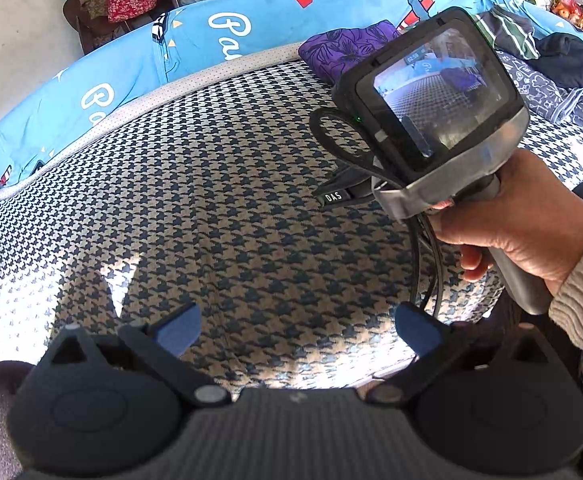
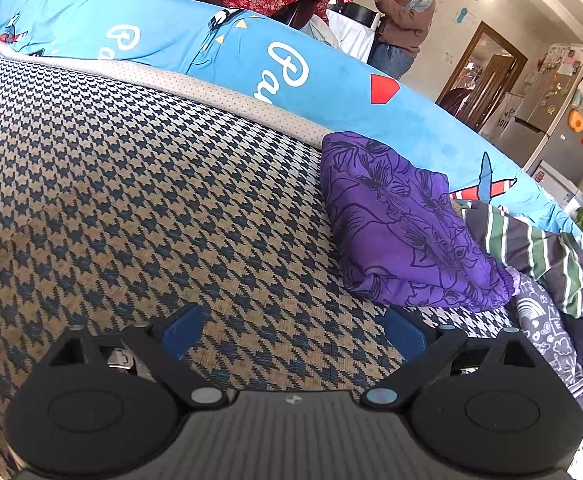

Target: Fold clothes

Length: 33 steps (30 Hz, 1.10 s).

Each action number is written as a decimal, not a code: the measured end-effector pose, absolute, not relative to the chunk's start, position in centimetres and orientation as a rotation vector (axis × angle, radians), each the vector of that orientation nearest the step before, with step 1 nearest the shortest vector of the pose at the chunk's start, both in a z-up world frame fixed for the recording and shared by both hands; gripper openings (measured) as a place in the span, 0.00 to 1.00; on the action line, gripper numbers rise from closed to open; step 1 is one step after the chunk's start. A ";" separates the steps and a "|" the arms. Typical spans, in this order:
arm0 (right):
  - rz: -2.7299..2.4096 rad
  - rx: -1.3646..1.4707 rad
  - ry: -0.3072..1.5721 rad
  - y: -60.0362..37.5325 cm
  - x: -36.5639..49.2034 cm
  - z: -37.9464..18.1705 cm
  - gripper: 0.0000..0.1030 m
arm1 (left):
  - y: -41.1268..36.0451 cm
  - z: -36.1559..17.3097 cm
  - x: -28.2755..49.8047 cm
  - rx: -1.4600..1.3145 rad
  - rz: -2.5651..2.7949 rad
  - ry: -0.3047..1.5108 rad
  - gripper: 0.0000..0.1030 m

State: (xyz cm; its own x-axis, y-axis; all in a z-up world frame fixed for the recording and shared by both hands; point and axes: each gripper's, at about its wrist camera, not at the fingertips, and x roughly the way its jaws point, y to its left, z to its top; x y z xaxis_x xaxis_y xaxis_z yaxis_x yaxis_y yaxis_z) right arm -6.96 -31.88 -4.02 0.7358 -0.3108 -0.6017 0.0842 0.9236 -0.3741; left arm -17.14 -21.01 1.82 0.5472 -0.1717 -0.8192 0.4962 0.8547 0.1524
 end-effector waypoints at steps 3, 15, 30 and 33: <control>-0.227 -0.326 0.716 -32.2 -7.0 -4.0 0.94 | -21.1 1.7 -17.3 0.398 -0.412 0.916 1.00; -0.219 -0.083 0.748 -34.7 -7.1 -3.1 0.94 | -21.2 1.4 -17.6 0.402 -0.431 0.922 1.00; -0.093 -0.131 0.699 -32.7 -7.3 -2.1 0.94 | -21.1 0.9 -17.1 0.400 -0.439 0.941 1.00; -0.082 -0.130 0.690 -32.5 -7.4 -2.2 0.94 | -21.0 0.8 -17.0 0.396 -0.440 0.946 1.00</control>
